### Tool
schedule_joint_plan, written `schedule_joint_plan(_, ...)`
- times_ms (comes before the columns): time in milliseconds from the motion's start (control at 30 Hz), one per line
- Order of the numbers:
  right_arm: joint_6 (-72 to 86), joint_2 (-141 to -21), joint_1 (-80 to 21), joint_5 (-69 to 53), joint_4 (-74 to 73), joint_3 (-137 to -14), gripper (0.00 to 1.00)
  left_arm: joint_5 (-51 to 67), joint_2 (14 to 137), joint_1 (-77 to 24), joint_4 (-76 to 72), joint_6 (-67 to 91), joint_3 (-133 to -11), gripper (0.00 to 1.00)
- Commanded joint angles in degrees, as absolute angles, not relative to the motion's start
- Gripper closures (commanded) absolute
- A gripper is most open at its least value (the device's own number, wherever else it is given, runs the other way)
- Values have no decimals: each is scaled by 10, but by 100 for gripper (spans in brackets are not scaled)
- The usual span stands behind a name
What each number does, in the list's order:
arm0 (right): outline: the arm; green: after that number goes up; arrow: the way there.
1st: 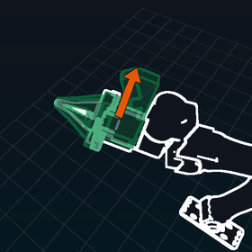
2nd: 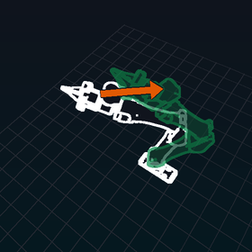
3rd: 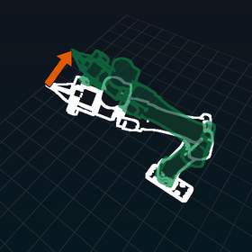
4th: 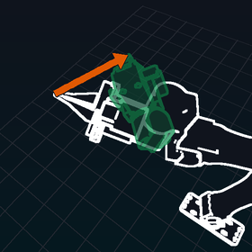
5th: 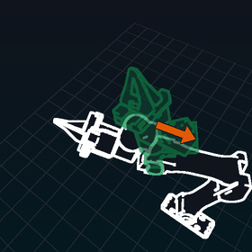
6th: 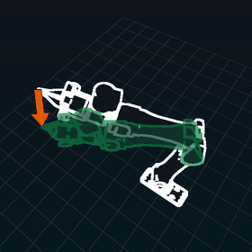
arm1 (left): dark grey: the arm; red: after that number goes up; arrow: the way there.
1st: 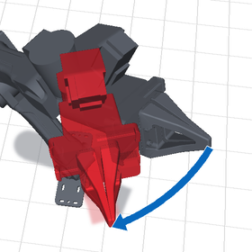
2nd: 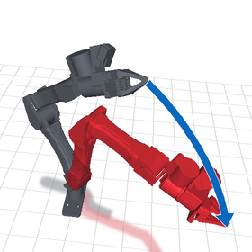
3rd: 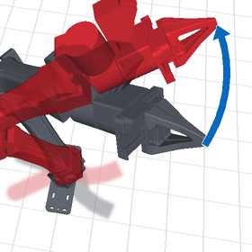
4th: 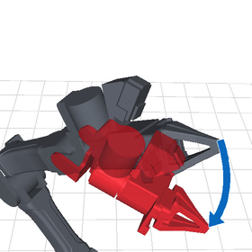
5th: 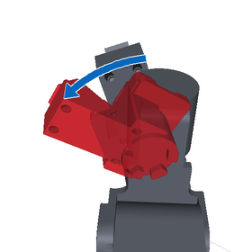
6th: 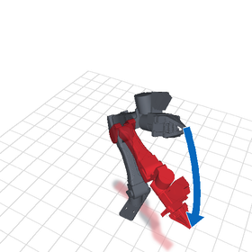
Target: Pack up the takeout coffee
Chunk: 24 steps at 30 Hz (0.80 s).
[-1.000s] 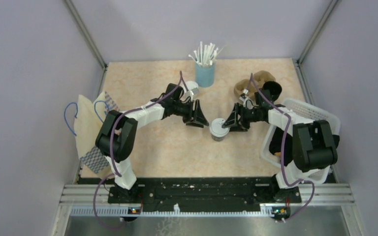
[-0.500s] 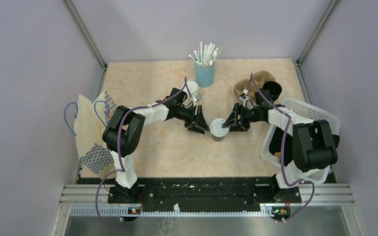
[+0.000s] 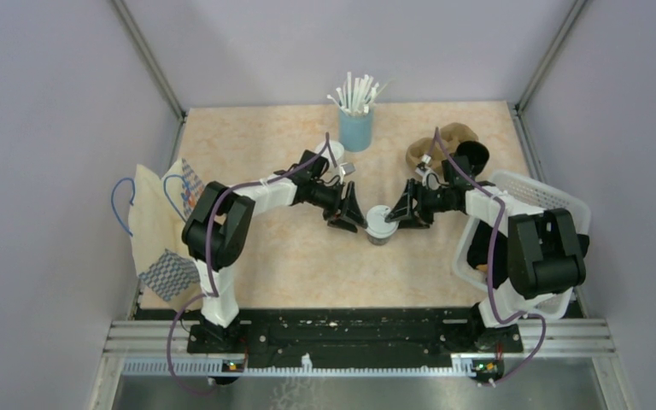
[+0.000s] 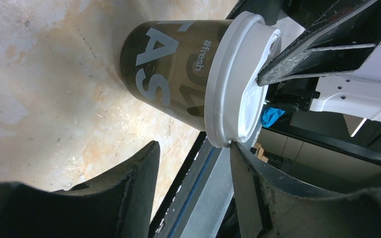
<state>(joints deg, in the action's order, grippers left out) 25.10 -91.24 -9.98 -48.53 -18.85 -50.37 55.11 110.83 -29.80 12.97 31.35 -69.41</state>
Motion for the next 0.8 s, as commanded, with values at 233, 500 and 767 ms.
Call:
schedule_joint_plan(233, 255, -910, -98, -476, -155, -496, 43, 482, 1138, -302, 202, 261, -708, 50)
schedule_joint_plan(500, 284, -925, -97, -492, -112, -467, 43, 445, 1151, -303, 209, 246, -684, 52)
schedule_joint_plan(767, 289, -907, -98, -490, -146, -511, 42, 460, 1107, -302, 228, 231, -753, 36)
